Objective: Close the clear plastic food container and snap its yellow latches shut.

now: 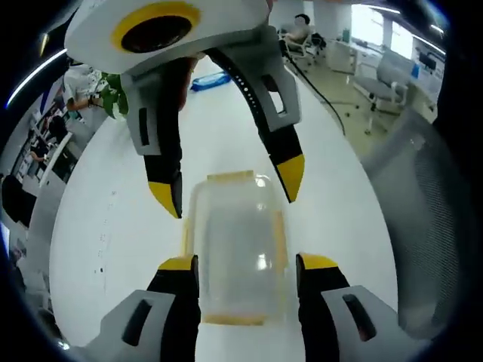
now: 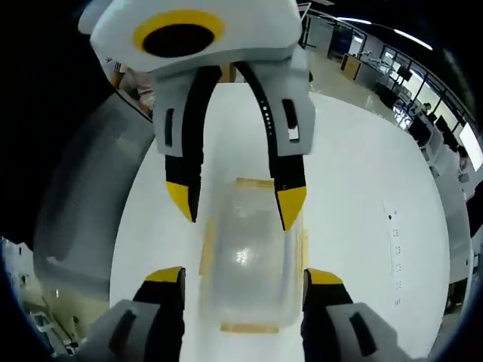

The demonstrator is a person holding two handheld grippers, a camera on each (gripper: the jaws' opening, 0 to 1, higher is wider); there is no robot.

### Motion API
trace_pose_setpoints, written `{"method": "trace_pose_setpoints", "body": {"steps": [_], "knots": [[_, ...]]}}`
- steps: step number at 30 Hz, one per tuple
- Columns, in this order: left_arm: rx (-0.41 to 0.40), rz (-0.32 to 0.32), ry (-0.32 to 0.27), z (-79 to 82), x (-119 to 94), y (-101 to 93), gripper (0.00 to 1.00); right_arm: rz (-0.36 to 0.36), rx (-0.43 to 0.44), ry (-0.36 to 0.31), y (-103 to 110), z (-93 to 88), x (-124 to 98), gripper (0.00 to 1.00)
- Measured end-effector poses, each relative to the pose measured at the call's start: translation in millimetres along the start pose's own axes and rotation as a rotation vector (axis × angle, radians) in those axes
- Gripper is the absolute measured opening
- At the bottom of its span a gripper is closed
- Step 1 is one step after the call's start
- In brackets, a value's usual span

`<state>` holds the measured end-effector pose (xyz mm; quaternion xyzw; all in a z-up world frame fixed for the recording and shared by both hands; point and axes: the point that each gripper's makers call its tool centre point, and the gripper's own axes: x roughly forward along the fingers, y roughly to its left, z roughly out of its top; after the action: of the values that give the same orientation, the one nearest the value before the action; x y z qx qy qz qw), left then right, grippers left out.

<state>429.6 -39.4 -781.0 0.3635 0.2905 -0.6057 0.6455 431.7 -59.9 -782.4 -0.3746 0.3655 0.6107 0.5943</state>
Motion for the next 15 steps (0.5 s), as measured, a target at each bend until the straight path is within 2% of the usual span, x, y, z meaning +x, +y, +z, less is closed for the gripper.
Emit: {"method": "trace_pose_setpoints", "body": {"steps": [2, 4, 7, 10, 11, 13, 14, 15], "knots": [[-0.037, 0.032, -0.004, 0.5, -1, 4.0, 0.48, -0.023, 0.051, -0.017, -2, 2.6, -1, 0.62], [-0.029, 0.067, 0.019, -4.3, -1, 10.1, 0.46, -0.052, 0.074, -0.006, -5, 0.3, -2, 0.63], [-0.145, 0.109, 0.006, -7.0, -2, 12.6, 0.48, -0.105, 0.109, 0.011, -9, -4.1, 2, 0.63], [-0.183, 0.146, 0.038, -14.5, -5, 15.7, 0.50, -0.168, 0.177, -0.010, -14, -2.2, 0, 0.62], [-0.217, 0.161, 0.044, -16.6, -7, 16.2, 0.50, -0.197, 0.176, 0.006, -17, -4.2, -2, 0.62], [-0.291, 0.194, 0.035, -17.8, -11, 20.2, 0.49, -0.212, 0.198, -0.001, -16, -2.8, -2, 0.61], [-0.309, 0.222, 0.013, -15.3, -14, 24.0, 0.50, -0.228, 0.226, -0.014, -17, -1.9, -3, 0.62], [-0.328, 0.235, 0.011, -15.7, -16, 24.7, 0.50, -0.263, 0.254, -0.022, -20, -2.3, -4, 0.62]]}}
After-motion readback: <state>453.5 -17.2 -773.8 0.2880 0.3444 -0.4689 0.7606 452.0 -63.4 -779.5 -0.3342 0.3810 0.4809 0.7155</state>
